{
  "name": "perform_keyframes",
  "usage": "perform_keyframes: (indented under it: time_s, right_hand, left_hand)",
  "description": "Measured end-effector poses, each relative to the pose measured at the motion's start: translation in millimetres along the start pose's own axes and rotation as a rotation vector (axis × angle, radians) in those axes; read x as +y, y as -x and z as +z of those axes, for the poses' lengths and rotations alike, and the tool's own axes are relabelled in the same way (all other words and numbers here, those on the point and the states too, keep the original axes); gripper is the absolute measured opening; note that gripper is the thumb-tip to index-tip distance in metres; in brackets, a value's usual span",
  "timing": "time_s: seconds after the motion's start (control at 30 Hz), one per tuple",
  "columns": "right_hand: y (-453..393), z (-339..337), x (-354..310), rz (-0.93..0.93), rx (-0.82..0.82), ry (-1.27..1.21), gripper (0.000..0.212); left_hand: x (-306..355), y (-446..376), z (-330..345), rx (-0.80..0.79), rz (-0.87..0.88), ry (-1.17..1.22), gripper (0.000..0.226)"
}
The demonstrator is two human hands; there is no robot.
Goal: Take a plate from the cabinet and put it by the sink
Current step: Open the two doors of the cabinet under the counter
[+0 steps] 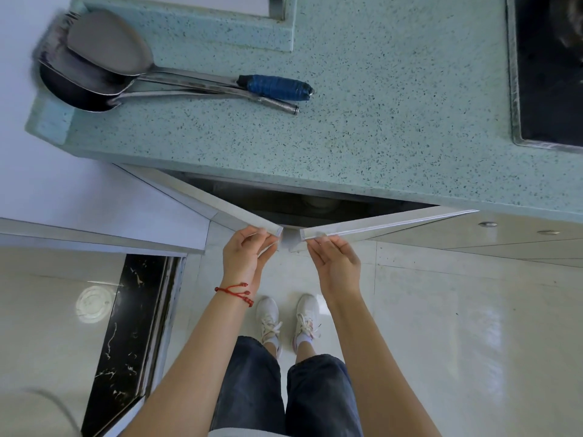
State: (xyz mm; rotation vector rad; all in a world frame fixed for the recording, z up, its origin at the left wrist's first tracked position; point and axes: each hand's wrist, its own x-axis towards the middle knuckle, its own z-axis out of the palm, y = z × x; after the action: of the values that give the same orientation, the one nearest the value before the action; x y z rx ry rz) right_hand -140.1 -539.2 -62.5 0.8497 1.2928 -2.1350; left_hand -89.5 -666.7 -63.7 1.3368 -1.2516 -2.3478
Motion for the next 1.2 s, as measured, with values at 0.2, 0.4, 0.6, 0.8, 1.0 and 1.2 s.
perform_keyframes:
  time_s: [0.2,0.4,0.6,0.8,1.0,1.2]
  right_hand:
    - [17.7,-17.0,10.3,-0.054,0.135,0.2,0.015]
    - [30.9,-37.3,16.0,-0.096,0.188,0.253,0.018]
    - [42.7,-59.9,21.2,-0.13,0.204,0.279,0.018]
    - [54.9,-80.2,20.8,-0.162,0.191,0.387,0.015]
    - [68.4,-104.7,16.2,-0.155,0.152,0.421,0.015]
    - [81.9,-143.0,10.0,-0.156,0.112,0.422,0.023]
  left_hand:
    - [-6.9,11.6,-20.4,0.075,0.029,-0.111,0.008]
    - [-10.6,20.2,-36.4,0.102,0.036,-0.126,0.013]
    - [-11.9,33.1,-58.7,0.111,0.029,-0.14,0.013]
    - [-9.1,50.5,-81.0,0.106,0.029,-0.199,0.017]
    - [-3.1,63.1,-109.6,0.107,0.039,-0.292,0.015]
    - [0.1,78.6,-133.7,0.132,0.05,-0.359,0.015]
